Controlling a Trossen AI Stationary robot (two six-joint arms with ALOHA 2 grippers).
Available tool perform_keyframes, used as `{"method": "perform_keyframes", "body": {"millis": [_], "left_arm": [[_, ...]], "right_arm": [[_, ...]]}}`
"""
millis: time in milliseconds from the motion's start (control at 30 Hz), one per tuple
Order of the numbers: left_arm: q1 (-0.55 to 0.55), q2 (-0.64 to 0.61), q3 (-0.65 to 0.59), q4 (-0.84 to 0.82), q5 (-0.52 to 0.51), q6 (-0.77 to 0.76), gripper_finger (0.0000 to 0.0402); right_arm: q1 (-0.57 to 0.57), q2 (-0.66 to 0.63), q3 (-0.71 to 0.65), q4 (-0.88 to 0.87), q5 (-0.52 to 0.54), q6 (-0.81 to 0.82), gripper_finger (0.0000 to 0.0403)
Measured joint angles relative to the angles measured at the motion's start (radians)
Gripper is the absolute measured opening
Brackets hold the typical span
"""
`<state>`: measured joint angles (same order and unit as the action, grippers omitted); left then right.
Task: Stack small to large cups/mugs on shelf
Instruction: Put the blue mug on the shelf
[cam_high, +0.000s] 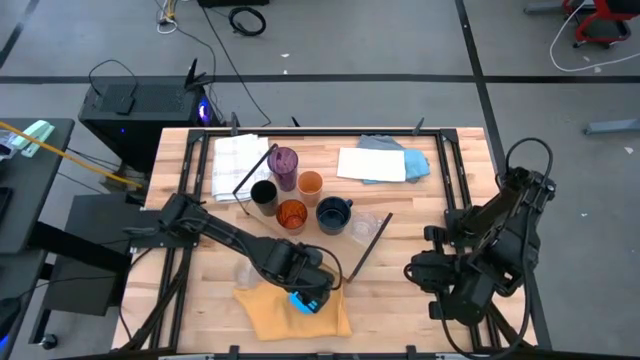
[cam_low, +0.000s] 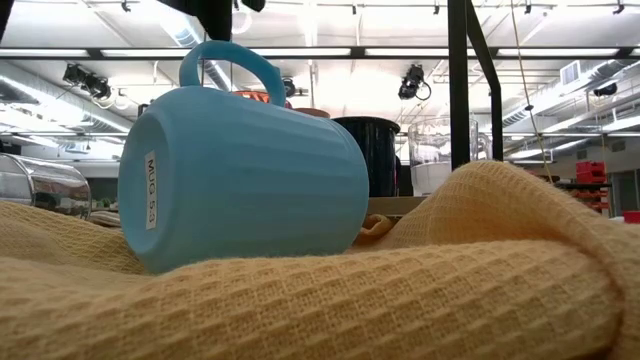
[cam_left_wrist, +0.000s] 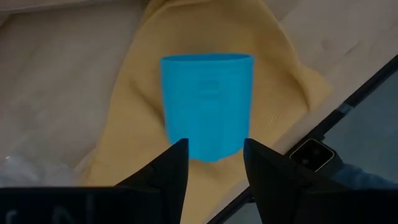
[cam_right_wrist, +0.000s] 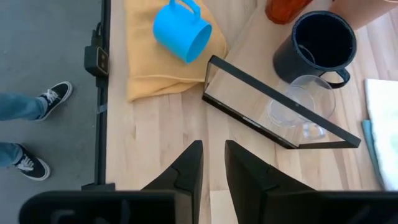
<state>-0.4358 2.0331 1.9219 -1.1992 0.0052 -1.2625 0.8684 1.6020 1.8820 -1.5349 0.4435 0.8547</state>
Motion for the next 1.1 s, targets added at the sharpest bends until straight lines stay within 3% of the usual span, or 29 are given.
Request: {"method": "perform_keyframes", "body": {"millis": [733, 1100], "left_arm": [[0.024, 0.066, 0.000, -0.007, 0.012, 0.104, 0.0158], [0.034, 0.091, 0.001, 0.011, 0.011, 0.130, 0.0056]], "right_arm": [[-0.002, 0.000, 0.001, 0.045, 0.017, 0.009, 0.0073], [-0.002, 0.000, 0.001, 0.044, 0.038, 0.008, 0.0073]]}}
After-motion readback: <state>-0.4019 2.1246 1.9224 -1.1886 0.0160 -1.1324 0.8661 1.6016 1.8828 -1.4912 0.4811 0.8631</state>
